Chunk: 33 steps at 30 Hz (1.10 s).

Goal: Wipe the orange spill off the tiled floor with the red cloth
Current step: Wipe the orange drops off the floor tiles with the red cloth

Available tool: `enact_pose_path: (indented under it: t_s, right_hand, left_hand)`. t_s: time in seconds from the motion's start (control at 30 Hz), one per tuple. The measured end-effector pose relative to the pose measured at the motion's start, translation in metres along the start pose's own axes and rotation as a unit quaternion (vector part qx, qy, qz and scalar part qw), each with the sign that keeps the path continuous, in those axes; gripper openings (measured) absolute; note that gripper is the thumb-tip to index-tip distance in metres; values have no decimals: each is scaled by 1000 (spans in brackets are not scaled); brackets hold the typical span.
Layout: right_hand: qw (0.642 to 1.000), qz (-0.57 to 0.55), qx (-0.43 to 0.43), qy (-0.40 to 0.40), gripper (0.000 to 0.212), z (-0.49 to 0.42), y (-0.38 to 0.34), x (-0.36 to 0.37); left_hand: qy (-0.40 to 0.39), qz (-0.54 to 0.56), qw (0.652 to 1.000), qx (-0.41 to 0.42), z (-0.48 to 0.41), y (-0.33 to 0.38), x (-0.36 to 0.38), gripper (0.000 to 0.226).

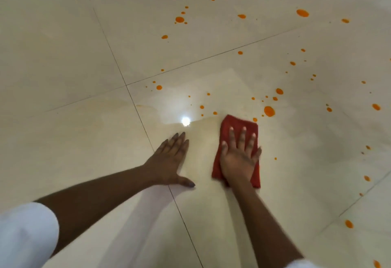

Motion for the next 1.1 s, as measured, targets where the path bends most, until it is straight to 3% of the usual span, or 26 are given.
enact_pose_path:
  t_s: [0.07, 0.17, 0.33, 0.53, 0.67, 0.7, 0.77, 0.83, 1.0, 1.03, 1.1]
  right_hand:
    - [999, -6, -31, 12, 57, 29, -20, 12]
    - [990, 18, -139, -22, 56, -8, -41, 10]
    - [985, 48, -145, -80, 54, -72, -6, -14]
    - [945, 135, -238, -177, 61, -24, 23, -22]
    - [926, 136, -320, -149, 60, 13, 49, -18]
    - [940, 118, -293, -128, 59, 11, 56, -20]
    - [982, 62, -160, -81, 57, 13, 85, -22]
    - [995, 39, -82, -44, 57, 35, 101, -16]
    - [983, 43, -174, -48, 58, 68, 86, -7]
    - [982, 52, -176, -53, 57, 57, 93, -13]
    - [993, 42, -95, -54, 56, 41, 128, -25]
  left_hand:
    - [14, 22, 1000, -18, -2, 11, 8, 130]
    - [45, 35, 998, -29, -6, 12, 15, 133]
    - [36, 27, 998, -35, -5, 11, 14, 131]
    - [16, 58, 997, -51, 1, 24, 7, 132]
    - [21, 85, 996, -34, 7, 55, 23, 132]
    - [30, 85, 995, -43, 8, 57, 27, 132]
    - [45, 77, 995, -53, 8, 64, 32, 134]
    - [49, 66, 996, -38, 6, 69, 34, 134]
    - [39, 46, 998, 3, 7, 99, 36, 134]
    - [36, 46, 998, 11, 7, 107, 37, 133]
    - [30, 39, 998, 31, 11, 121, 40, 132]
Point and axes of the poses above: each hand's wrist, its own z-axis away from the middle knuckle, its own x-axis out of the palm, y = z × x, the point moved 3 cm from there along -z, towards the middle knuckle, and after that the axes turned 5 degrees about -x, right-handed, at the moved point
